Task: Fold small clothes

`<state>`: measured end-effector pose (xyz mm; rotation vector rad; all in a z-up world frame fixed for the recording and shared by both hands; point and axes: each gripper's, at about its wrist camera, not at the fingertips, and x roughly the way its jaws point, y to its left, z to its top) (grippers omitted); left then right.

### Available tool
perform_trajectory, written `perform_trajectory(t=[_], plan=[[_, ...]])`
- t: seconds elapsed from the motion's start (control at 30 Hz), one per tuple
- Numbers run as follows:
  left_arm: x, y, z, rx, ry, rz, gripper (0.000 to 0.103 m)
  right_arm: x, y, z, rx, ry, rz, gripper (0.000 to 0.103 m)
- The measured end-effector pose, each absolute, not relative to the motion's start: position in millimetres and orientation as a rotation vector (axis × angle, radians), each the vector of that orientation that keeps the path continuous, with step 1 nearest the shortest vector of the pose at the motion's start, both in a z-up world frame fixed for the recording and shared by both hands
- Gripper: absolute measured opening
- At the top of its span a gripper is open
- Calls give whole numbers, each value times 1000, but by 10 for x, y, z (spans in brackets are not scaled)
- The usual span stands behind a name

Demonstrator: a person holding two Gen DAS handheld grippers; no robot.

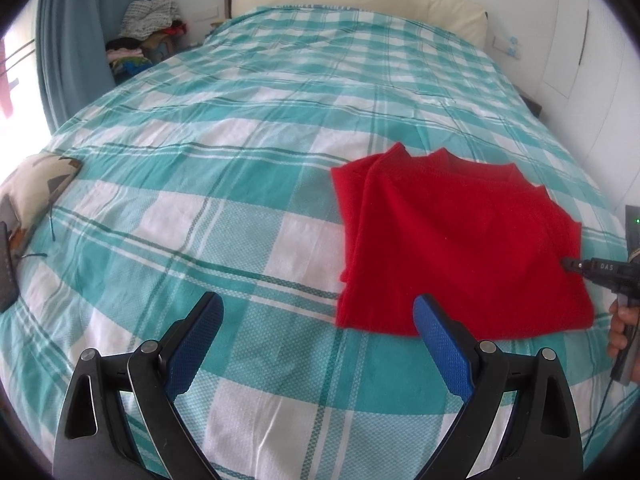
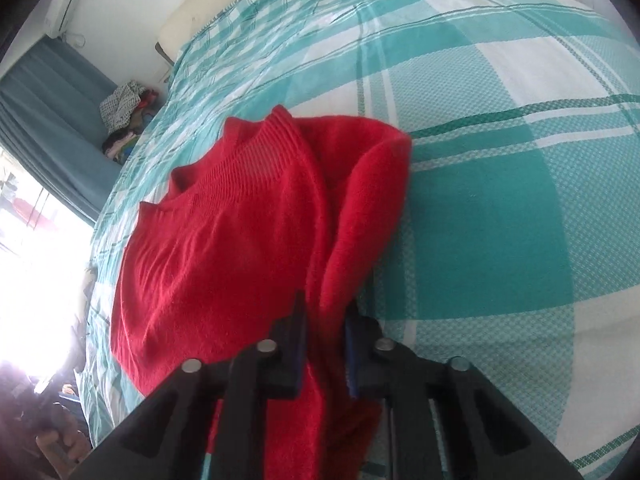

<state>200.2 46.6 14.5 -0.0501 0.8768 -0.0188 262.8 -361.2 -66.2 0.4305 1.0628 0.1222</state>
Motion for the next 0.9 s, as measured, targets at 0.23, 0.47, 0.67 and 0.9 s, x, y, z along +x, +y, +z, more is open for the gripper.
perform_trajectory(t=[0.23, 0.47, 0.67, 0.9], plan=[[1951, 851, 210, -159, 903, 11, 97, 2871, -3060, 10, 429, 1022, 111, 11], [1981, 1242, 115, -280, 949, 53, 97, 3328, -1833, 281, 386, 1036, 239, 10], [1980, 1480, 62, -337, 969, 81, 97, 3520, -881, 32, 243, 1097, 293, 10], [1993, 1508, 130, -341, 952, 58, 97, 3481, -523, -262, 116, 1115, 258, 11]])
